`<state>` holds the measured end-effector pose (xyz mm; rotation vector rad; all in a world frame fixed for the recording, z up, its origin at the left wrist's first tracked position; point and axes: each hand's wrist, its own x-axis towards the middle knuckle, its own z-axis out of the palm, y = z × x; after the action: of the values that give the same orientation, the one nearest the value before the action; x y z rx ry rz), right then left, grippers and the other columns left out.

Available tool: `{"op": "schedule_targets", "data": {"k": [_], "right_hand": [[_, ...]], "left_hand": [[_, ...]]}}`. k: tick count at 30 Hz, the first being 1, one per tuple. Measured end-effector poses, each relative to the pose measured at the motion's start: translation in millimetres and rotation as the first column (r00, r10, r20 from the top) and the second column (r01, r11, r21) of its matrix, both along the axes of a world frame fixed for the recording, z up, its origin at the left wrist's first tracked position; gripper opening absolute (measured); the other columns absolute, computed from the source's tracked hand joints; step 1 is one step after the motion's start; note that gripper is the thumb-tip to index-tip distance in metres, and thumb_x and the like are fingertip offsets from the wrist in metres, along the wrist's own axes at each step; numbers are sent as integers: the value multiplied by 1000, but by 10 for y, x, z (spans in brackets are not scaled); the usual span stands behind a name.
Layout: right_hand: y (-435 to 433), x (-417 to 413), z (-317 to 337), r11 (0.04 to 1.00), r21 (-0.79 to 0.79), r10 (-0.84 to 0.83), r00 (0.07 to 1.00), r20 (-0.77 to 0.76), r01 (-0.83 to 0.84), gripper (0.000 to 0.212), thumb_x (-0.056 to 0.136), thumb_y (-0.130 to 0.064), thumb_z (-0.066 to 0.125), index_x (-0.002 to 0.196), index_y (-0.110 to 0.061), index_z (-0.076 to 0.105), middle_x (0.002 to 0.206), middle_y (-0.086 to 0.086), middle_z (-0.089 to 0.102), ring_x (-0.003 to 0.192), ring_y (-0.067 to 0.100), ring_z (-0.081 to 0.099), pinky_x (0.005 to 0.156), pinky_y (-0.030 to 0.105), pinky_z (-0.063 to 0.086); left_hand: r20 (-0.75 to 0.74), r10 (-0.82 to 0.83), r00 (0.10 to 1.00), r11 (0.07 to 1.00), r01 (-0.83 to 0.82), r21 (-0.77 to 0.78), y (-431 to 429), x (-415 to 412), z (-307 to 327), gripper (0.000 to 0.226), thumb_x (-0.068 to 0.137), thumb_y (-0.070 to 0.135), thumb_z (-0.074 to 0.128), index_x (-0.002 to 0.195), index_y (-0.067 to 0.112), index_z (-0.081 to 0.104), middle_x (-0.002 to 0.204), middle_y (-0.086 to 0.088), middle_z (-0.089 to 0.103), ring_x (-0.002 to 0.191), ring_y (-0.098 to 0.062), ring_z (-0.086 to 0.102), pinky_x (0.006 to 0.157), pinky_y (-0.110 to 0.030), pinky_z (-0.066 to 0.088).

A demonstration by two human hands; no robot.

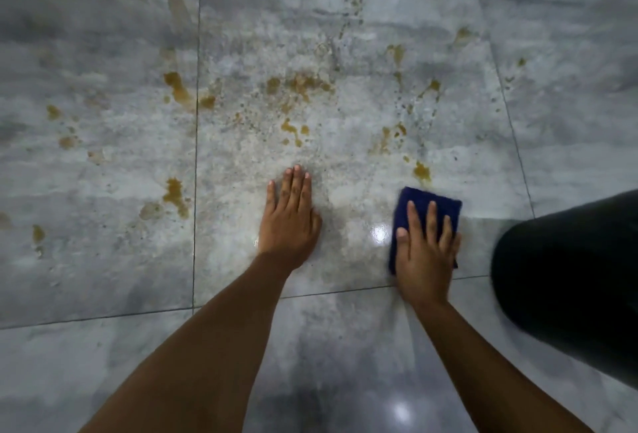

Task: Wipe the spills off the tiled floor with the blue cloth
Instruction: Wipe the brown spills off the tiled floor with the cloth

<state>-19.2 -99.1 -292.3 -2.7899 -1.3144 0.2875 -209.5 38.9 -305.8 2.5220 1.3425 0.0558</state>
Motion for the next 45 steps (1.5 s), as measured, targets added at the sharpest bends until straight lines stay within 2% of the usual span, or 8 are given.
{"op": "schedule_targets", "data": {"k": [3, 11, 17, 24, 28, 33, 40, 45], "right_hand": [[-369, -246, 51, 991, -21, -132, 991, 5, 132, 56, 97, -46, 19, 149, -26, 28, 156, 12, 27, 140, 40, 22, 112, 61, 17], [585, -114, 28, 994, -1, 105, 994, -32, -105, 53, 99, -48, 22, 150, -33, 26, 159, 3, 18, 145, 35, 13, 115, 55, 6], [219, 51, 35, 985, -17, -175, 985, -3, 174, 53, 100, -46, 20, 151, -31, 15, 160, 6, 12, 146, 34, 7, 114, 60, 7], [1124, 6, 57, 910, 51, 414, 908, -63, -411, 50, 100, -44, 24, 149, -35, 25, 159, 0, 18, 146, 29, 13, 116, 55, 9], [1531, 602, 44, 970, -40, 238, 970, -52, -240, 51, 102, -45, 22, 151, -36, 14, 161, -1, 5, 148, 26, 2, 117, 52, 1], [874, 485, 47, 990, 16, -138, 988, -69, 140, 51, 101, -42, 27, 151, -33, 18, 161, 5, 7, 147, 30, 2, 116, 55, 0], [1277, 6, 64, 960, -21, 277, 956, -96, -280, 52, 99, -49, 16, 151, -39, 11, 161, -3, 2, 148, 26, -2, 116, 52, -4], [1241, 839, 78, 999, -37, -21, 995, -99, 18, 53, 101, -47, 20, 152, -36, 8, 162, 0, -2, 147, 26, -5, 117, 54, -2]], "left_hand": [[-10, 7, 1000, 1000, -7, 8, 7, 1, 14, 63, 94, 33, 25, 147, 0, 24, 156, -17, 21, 146, -28, 12, 117, -46, 3], [-1, 43, 999, 999, -43, 1, -10, 35, 42, 65, 93, 35, 19, 150, 3, 16, 159, -15, 10, 146, -22, -1, 117, -41, -9], [-8, 46, 999, 999, -46, 24, -2, 243, 94, 63, 92, 31, 31, 146, 1, 27, 155, -19, 24, 145, -28, 14, 116, -50, 6], [24, 72, 997, 996, -73, 54, 47, 275, 3, 63, 93, 34, 24, 148, 3, 26, 156, -15, 22, 146, -24, 12, 117, -49, 6], [40, 79, 996, 997, -80, 23, 20, 256, 17, 64, 93, 34, 26, 149, 4, 24, 157, -13, 19, 147, -22, 11, 117, -47, 5], [26, 90, 996, 996, -90, -4, 22, 255, 25, 65, 93, 35, 25, 151, 7, 17, 159, -11, 12, 147, -20, 3, 118, -46, 2], [-2, 92, 996, 996, -92, 19, 22, 256, 23, 65, 94, 36, 25, 151, 7, 16, 159, -11, 12, 147, -20, 3, 118, -47, 3], [-39, 81, 996, 996, -80, 25, 18, 251, 2, 65, 94, 36, 22, 151, 6, 14, 159, -11, 11, 148, -22, 4, 118, -47, 3]]}}
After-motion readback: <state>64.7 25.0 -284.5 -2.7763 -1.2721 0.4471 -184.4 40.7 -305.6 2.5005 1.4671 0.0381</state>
